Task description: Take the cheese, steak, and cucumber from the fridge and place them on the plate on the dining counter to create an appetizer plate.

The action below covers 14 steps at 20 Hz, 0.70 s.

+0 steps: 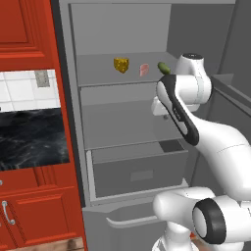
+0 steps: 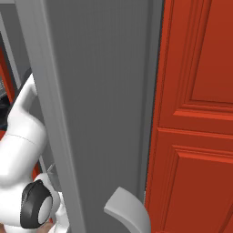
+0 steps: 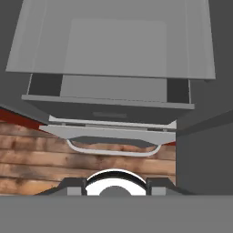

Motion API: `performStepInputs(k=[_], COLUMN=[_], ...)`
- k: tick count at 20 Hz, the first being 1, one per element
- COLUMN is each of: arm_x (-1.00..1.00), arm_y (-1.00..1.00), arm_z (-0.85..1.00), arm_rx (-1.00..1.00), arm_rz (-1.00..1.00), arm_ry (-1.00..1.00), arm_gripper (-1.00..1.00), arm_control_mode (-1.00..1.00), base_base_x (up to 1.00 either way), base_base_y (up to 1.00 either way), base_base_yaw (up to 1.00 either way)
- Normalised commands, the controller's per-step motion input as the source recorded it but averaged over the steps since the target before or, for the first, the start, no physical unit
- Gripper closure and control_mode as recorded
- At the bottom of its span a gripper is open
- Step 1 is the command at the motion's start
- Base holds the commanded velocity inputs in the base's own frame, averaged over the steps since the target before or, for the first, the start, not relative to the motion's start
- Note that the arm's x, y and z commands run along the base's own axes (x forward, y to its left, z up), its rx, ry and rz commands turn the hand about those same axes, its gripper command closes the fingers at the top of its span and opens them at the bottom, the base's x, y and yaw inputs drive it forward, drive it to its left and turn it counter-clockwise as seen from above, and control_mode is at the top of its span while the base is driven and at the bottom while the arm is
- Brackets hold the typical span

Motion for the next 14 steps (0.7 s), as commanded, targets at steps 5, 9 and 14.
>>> performStepInputs(k=[5,9,14], arm_x=[-0.01,-0.02,0.0], arm_y=[0.01,0.06,0.0], arm_z=[0.0,0.02,0.37], arm_rx=[-0.01,-0.18,-0.24], arm_rz=[0.0,-0.03,-0.08], arm_ry=[-0.01,-0.12,-0.16], arm_gripper=[-1.0,-1.0,-1.0], arm_control_mode=[-1.0,-1.0,-1.0], base_base_x=[0.0,0.0,0.0], base_base_y=[0.0,0.0,0.0], base_base_yaw=[0.0,0.0,0.0])
